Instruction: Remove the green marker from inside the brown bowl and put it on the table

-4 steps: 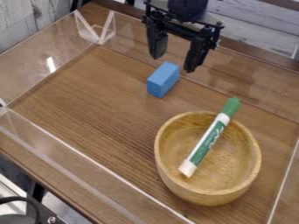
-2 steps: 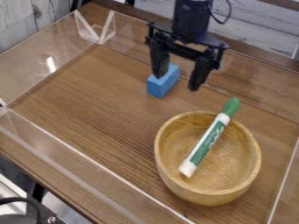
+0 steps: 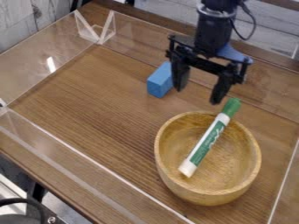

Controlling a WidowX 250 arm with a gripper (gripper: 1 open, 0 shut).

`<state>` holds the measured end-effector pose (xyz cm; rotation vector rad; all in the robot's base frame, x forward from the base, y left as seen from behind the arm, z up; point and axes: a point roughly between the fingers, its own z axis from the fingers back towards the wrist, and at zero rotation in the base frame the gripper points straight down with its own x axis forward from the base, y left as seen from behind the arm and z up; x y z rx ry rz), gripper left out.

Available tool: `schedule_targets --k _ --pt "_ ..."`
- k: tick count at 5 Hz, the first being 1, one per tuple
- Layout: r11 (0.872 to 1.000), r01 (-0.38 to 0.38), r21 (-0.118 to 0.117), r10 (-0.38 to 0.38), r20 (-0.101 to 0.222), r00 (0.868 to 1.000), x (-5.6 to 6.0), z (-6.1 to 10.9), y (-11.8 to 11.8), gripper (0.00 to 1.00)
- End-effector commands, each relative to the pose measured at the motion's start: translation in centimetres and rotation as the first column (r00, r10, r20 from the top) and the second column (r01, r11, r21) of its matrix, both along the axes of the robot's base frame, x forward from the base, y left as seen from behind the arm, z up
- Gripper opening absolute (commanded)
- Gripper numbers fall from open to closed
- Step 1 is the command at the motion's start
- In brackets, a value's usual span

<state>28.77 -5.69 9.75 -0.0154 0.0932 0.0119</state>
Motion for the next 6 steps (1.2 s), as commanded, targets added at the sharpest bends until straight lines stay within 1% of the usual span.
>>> schedule_targets --k 1,2,3,4,6 --pt "1.000 0.002 -0.017 -0.001 0.065 0.998 0.7 0.5 -1.7 1.00" --pt "1.000 0.010 -0.025 -0.008 0.084 0.996 1.1 -0.3 -3.3 1.00" --pt "0.999 0.015 -0.030 -0.012 0.098 0.995 1.3 -1.0 -4.1 1.00" --pt "0.999 0.023 -0.030 -0.020 0.114 0.993 1.4 -1.7 -4.5 1.00" --pt "0.999 0.019 -0.025 -0.016 0.128 0.992 1.8 -2.5 -4.6 1.00"
